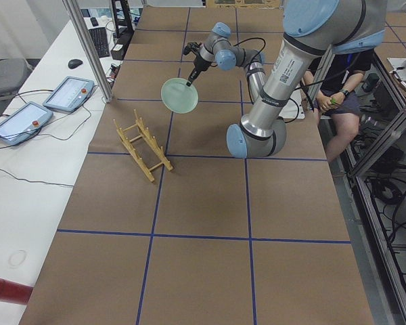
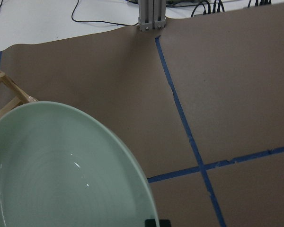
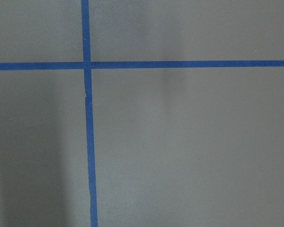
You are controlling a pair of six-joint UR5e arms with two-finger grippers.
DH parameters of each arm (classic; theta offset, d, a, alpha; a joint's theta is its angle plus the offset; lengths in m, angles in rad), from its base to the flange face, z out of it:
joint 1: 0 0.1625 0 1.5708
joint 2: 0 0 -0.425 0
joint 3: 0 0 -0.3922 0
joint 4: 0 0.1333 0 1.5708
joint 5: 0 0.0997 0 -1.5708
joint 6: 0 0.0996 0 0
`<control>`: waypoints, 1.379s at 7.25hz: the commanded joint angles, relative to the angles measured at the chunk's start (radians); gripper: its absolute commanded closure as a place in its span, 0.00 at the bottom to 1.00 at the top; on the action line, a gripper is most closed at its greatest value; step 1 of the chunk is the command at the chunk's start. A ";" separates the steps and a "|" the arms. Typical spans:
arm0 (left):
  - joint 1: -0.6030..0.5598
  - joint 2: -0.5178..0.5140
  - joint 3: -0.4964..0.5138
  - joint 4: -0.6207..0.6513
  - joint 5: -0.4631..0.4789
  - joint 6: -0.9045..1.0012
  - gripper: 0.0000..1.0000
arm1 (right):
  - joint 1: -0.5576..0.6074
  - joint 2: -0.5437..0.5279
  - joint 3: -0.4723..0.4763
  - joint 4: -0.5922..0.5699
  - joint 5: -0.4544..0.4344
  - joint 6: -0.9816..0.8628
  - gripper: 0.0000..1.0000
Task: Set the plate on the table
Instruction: 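Carry the plate with the left gripper toward the robot, tilting it flat, then lower the plate flat onto the table beside the rack and open the left gripper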
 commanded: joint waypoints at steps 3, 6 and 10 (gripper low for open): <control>0.080 0.005 0.102 0.048 0.038 0.154 1.00 | 0.000 0.000 0.000 0.000 0.002 0.000 0.00; 0.101 0.006 0.125 0.043 0.076 0.155 0.70 | 0.000 0.000 0.000 0.000 0.000 0.000 0.00; 0.100 0.015 0.090 0.004 0.130 0.133 0.00 | 0.000 0.000 0.000 0.000 0.000 0.000 0.00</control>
